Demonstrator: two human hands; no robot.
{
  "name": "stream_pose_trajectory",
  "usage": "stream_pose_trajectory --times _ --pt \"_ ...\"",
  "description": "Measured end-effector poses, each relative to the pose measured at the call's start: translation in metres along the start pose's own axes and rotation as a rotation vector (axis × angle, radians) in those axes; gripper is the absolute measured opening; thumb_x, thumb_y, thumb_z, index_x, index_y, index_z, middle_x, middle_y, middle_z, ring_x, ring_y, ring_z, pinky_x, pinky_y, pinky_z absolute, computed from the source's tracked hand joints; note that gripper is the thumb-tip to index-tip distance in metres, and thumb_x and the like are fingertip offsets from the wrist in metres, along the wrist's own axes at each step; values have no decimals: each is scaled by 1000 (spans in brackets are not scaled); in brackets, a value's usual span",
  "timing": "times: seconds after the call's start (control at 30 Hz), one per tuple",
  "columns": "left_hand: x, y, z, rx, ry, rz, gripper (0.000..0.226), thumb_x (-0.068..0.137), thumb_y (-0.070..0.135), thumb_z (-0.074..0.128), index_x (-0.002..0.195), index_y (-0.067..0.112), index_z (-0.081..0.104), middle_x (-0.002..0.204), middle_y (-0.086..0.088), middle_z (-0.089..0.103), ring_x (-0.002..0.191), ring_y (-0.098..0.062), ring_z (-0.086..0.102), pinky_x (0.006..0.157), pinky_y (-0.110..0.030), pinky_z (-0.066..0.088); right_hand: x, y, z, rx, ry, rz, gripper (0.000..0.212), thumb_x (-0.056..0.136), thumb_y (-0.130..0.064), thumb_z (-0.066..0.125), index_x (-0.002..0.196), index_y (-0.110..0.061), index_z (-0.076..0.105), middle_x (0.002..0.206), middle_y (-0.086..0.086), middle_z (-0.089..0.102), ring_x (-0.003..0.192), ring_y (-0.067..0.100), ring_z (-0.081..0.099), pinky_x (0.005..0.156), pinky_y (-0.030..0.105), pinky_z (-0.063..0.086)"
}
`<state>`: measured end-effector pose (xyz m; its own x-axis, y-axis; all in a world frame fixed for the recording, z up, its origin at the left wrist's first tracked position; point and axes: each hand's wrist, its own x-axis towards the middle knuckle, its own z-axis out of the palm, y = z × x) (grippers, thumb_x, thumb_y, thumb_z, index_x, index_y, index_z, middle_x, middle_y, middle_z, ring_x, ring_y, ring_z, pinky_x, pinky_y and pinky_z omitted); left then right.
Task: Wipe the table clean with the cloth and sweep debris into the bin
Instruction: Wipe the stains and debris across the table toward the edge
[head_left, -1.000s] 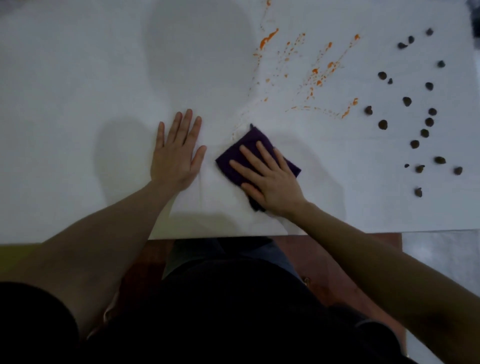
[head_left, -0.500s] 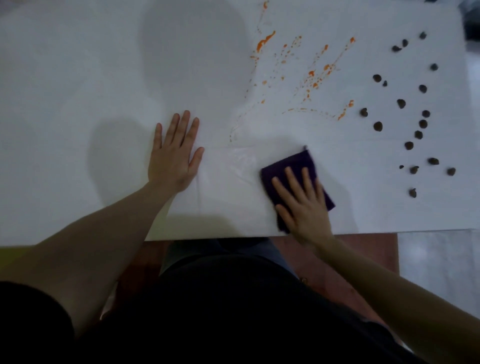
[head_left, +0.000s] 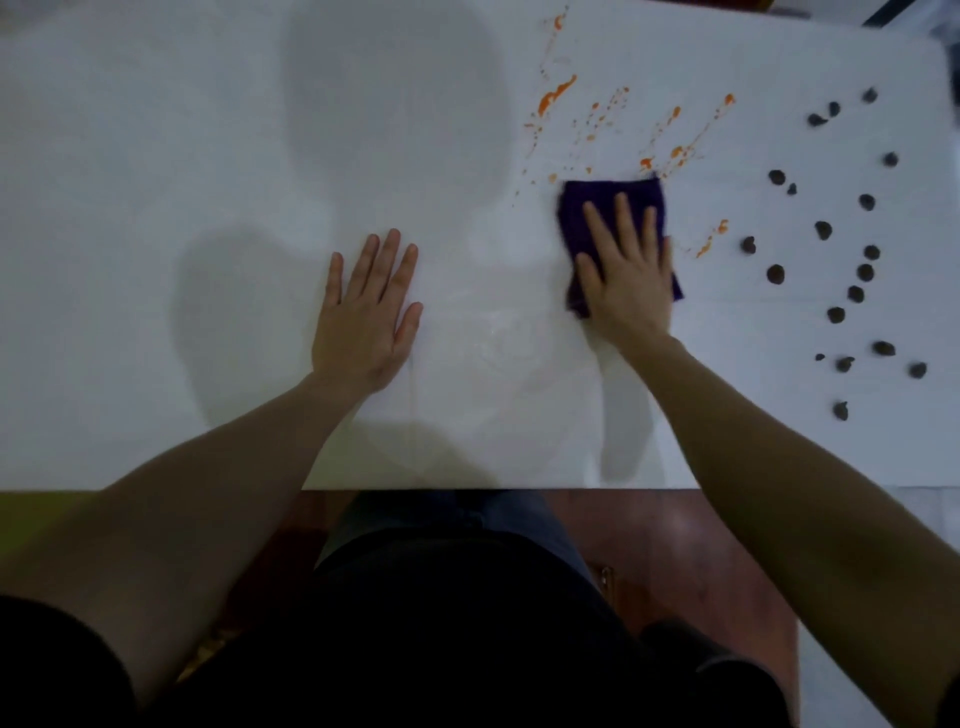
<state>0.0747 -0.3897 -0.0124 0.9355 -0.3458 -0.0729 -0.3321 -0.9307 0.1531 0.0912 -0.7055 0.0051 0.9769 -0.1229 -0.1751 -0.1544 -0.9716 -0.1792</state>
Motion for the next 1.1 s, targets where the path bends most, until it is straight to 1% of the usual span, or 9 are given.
stream_pose_trajectory --times 0.17,0.27,0.33,0.43,0.57,0.73,0.93,1.03,1.1 --pt "1 -1 -1 -4 -10 1 62 103 44 19 159 19 9 167 -3 5 154 -22 4 123 -51 5 -62 20 4 54 43 109 58 101 -48 26 157 -33 15 166 3 8 152 32 -1 122 53 7" --pt "1 -2 -1 -3 -13 2 62 103 44 18 159 19 9 167 -4 4 154 -22 3 123 -52 5 -102 -12 18 50 57 90 58 100 -45 30 156 -30 21 165 5 13 151 35 3 121 54 10" --pt "1 -1 -2 -2 -21 4 62 103 44 18 159 18 9 167 -4 3 154 -22 3 123 -52 5 -117 -43 25 36 49 4 58 100 -43 33 155 -29 26 164 5 17 151 35 7 120 54 11" --pt "0 1 -2 -4 -29 -6 63 103 44 16 159 18 7 167 -4 1 154 -22 2 123 -52 5 -102 -78 30 5 0 -192 55 102 -42 32 155 -29 25 164 4 17 151 34 5 121 54 8" --pt "0 1 -1 -6 -32 -5 62 103 44 18 159 18 7 167 -4 2 154 -22 2 123 -52 7 -33 -100 22 -14 -35 -257 56 101 -47 28 155 -33 23 164 1 17 152 32 6 121 53 9" --pt "2 -2 -3 -21 -56 4 63 101 44 21 159 19 13 167 -4 7 154 -23 7 123 -52 8 43 -55 -4 9 -36 -28 59 99 -53 30 155 -40 17 165 -3 10 152 30 3 120 54 5" --pt "35 -1 -20 -204 -22 -11 59 93 39 42 148 17 41 159 -7 33 146 -26 29 119 -45 22 -1 9 -10 60 10 171 61 98 -56 24 156 -39 12 166 -2 7 152 28 -1 121 53 7" --pt "87 1 -25 -194 6 8 58 97 38 40 151 18 37 162 -6 26 150 -25 22 122 -45 13 -37 -6 2 68 64 188 63 97 -54 27 156 -34 19 165 1 11 152 31 3 121 53 10" --pt "128 1 -29 -158 12 -24 57 101 36 37 154 20 29 165 -4 17 153 -23 13 124 -46 4 -55 -28 10 48 66 117 62 97 -50 31 156 -32 21 165 1 12 152 31 3 121 51 11"
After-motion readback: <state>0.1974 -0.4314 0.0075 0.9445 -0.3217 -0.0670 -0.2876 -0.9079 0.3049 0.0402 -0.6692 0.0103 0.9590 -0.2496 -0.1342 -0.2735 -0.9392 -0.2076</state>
